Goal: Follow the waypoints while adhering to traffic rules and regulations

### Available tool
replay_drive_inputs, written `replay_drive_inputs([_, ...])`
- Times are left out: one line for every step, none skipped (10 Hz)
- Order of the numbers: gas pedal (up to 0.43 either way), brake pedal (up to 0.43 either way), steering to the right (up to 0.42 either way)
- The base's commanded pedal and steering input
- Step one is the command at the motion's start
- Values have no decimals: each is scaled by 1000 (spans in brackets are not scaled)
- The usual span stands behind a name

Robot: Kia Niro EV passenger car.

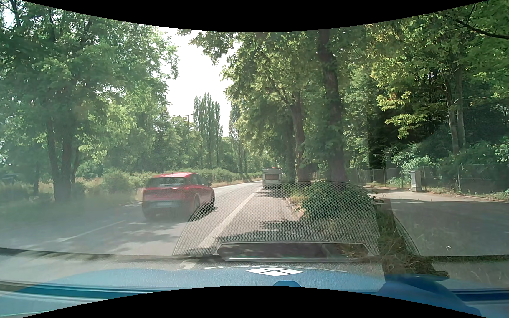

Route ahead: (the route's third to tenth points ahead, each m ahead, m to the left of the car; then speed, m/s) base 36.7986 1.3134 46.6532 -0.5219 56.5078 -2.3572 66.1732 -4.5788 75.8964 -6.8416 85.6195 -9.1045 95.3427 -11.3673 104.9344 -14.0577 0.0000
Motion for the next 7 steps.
replay_drive_inputs([0, 390, 17])
replay_drive_inputs([0, 390, 17])
replay_drive_inputs([0, 396, 17])
replay_drive_inputs([0, 396, 17])
replay_drive_inputs([0, 390, 17])
replay_drive_inputs([0, 396, 17])
replay_drive_inputs([0, 396, 17])
